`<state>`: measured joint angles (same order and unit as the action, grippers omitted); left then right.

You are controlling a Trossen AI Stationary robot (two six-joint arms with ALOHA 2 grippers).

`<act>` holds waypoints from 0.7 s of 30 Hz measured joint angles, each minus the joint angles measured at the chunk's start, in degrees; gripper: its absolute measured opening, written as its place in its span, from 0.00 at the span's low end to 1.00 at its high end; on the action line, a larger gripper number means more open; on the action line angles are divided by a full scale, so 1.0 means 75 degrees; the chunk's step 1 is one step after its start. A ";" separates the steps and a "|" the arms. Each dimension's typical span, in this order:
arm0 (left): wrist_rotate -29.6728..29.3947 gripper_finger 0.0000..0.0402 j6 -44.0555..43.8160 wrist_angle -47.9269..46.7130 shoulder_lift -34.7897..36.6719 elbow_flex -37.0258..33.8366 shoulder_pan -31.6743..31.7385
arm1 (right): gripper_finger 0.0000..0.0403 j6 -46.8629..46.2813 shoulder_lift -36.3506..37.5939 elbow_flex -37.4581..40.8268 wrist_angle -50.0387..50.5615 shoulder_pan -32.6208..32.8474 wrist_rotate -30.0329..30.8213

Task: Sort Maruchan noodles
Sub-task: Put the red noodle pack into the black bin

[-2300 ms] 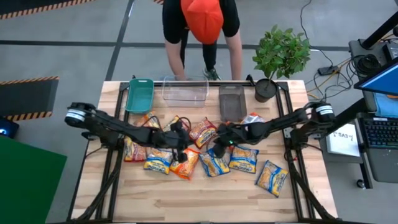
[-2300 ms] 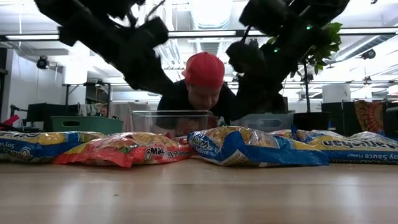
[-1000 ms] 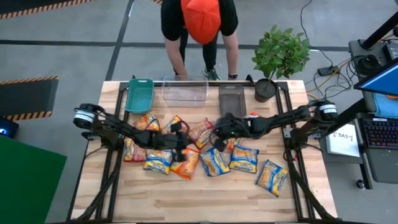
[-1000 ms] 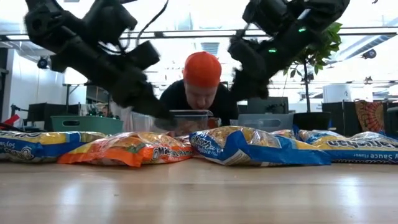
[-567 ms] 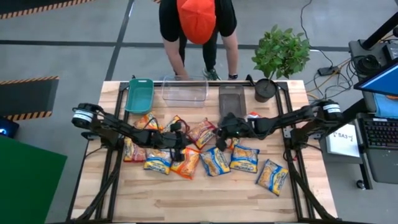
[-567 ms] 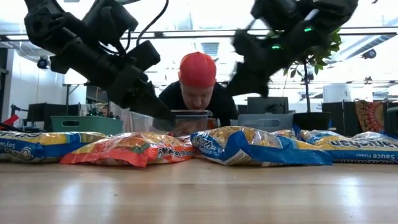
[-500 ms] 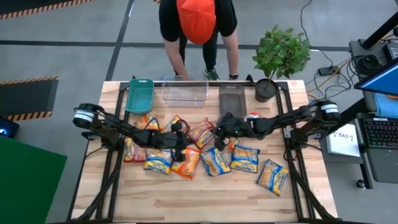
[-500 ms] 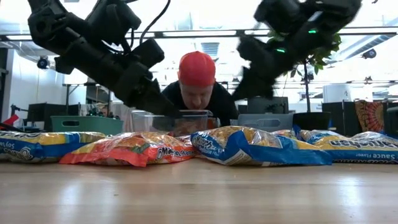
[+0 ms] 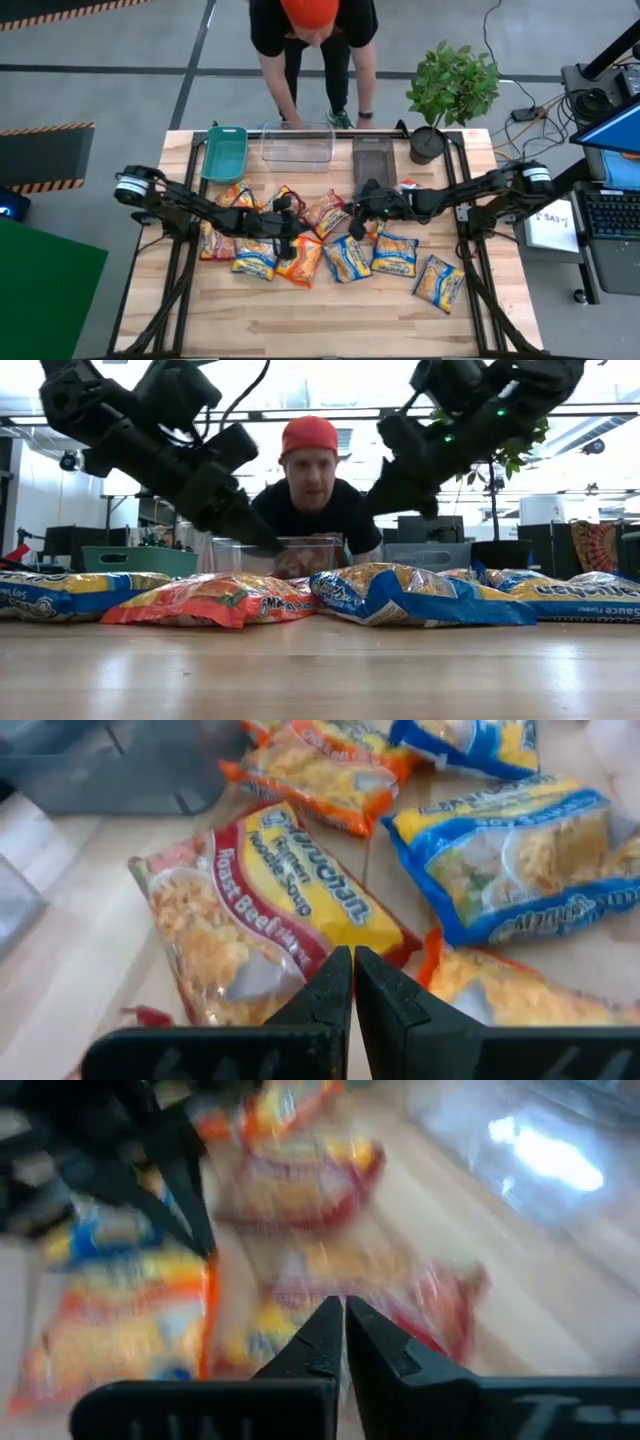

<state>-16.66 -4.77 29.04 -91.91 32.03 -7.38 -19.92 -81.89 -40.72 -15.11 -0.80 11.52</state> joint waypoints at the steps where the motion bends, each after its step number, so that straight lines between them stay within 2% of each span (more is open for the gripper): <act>1: 0.0039 0.00 0.0000 0.0107 -0.0032 0.0049 0.0004 | 0.02 0.0028 0.0089 0.0071 0.0263 0.0001 0.0003; 6: 0.0088 0.00 -0.0029 0.0000 0.0061 -0.0002 0.0004 | 0.02 0.0099 0.0031 0.0050 0.0205 0.0006 0.0035; 7: 0.0084 0.00 -0.0030 -0.0131 0.0119 -0.0059 0.0004 | 0.02 0.0115 -0.0041 0.0007 -0.0150 0.0003 0.0004; 21: 0.0119 0.00 -0.0023 0.0072 -0.0021 0.0024 0.0010 | 0.02 0.0142 -0.0054 0.0001 0.0189 0.0003 0.0009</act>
<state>-15.77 -4.94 29.58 -92.06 32.21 -7.31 -18.86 -82.29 -40.71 -13.70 -0.78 11.59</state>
